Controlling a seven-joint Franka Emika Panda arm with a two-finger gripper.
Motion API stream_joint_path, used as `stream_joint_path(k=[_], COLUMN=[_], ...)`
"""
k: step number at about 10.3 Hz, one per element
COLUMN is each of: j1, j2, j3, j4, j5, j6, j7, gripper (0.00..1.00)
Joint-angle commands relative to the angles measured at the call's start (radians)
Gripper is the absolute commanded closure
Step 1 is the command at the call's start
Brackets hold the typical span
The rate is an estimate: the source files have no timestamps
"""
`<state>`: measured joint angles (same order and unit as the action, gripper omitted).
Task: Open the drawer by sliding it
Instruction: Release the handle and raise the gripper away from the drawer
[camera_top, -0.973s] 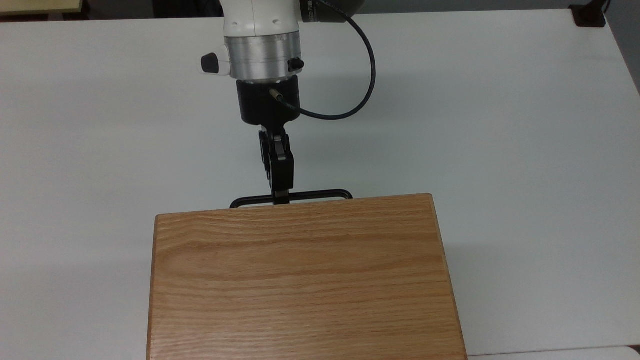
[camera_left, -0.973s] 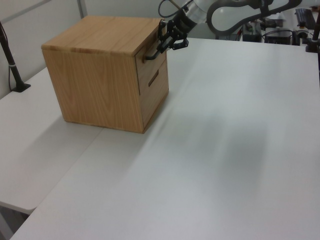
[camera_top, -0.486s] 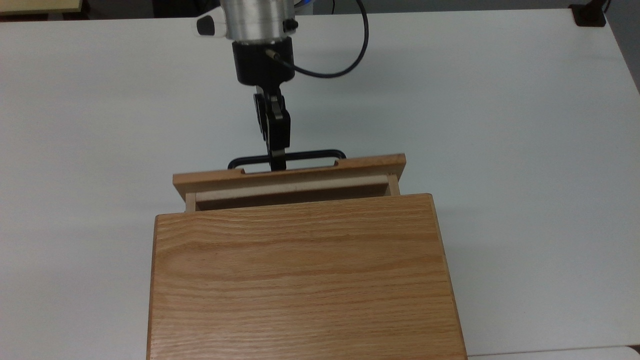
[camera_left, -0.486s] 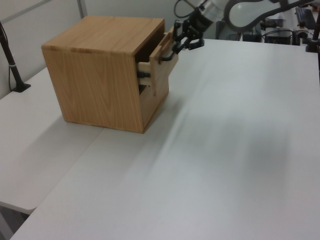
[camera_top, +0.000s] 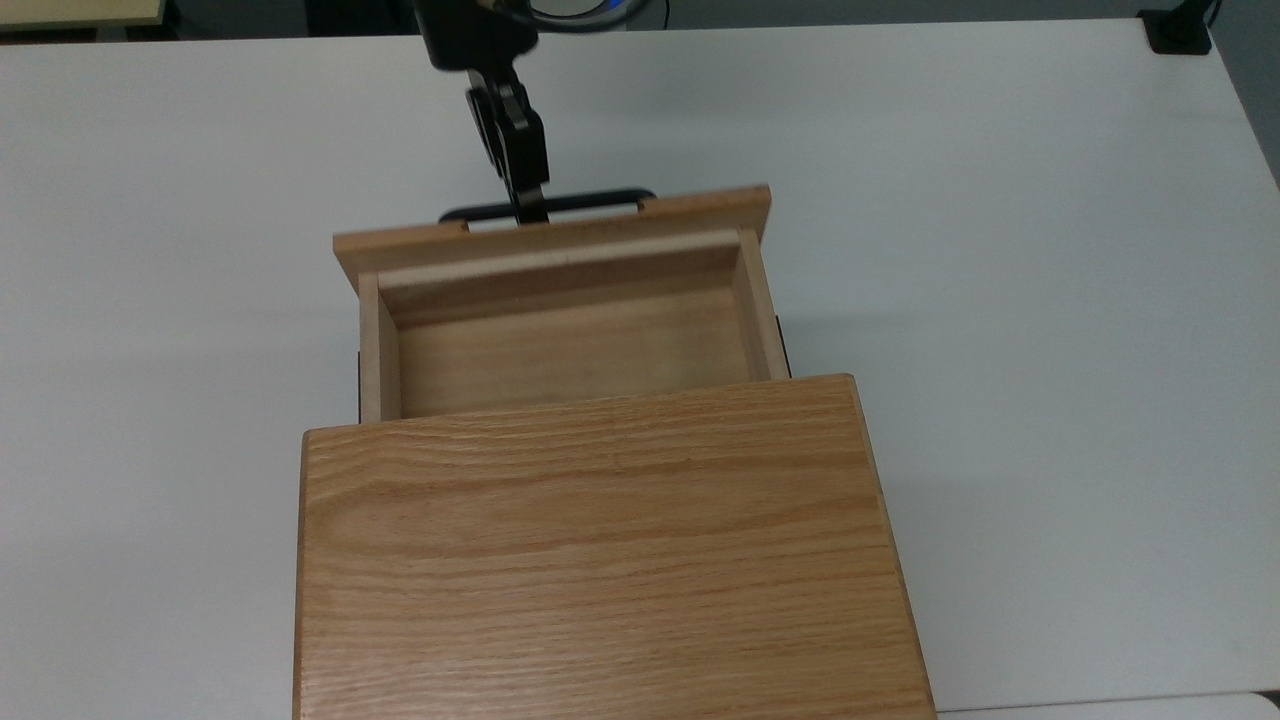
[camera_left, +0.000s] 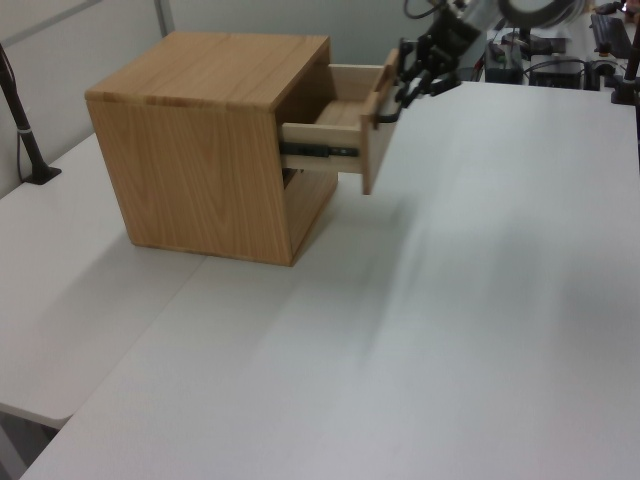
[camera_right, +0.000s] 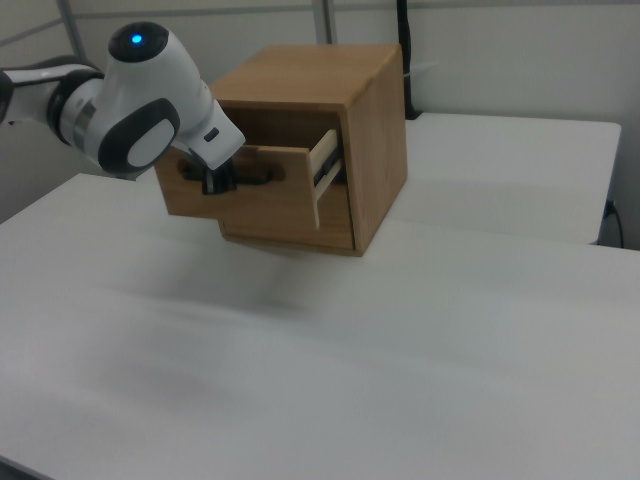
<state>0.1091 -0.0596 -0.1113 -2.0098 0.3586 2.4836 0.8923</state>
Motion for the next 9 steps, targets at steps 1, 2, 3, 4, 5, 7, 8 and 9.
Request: stream_joint_path(k=[1, 2, 3, 4, 5, 7, 8, 9], j1=[0.02, 0.02, 0.018, 0.02, 0.02, 0.012, 0.008, 0.008], j2=[-0.163, -0.164, -0.164, -0.164, -0.164, -0.161, -0.161, -0.158], j3=[-0.068, -0.07, -0.07, -0.07, -0.067, -0.067, -0.07, -0.07], j4=[-0.044, -0.044, -0.043, -0.04, -0.037, 0.018, 0.058, 0.097], j5=[0.03, 0.03, 0.03, 0.028, 0.017, 0.016, -0.003, -0.059], j6=[-0.249, -0.293, -0.333, -0.365, -0.392, -0.518, -0.607, -0.683], j7=[-0.186, -0.196, -0.2, -0.199, -0.206, -0.359, -0.48, -0.621], gripper=[0.96, 0.85, 0.51, 0.11, 0.0, 0.0, 0.0, 0.0])
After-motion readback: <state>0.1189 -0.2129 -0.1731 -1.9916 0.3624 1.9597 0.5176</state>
